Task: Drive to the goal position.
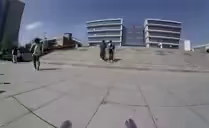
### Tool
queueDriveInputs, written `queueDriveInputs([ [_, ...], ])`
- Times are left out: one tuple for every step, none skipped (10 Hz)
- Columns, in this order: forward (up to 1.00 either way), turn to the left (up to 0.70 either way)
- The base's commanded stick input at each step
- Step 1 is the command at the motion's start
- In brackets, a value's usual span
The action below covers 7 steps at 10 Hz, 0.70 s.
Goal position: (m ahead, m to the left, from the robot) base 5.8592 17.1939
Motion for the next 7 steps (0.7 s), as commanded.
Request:
queueDriveInputs([
  [1.0,0.0],
  [1.0,0.0],
  [1.0,0.0],
  [1.0,0.0],
  [1.0,0.05],
  [1.0,0.35],
  [1.0,0.4],
])
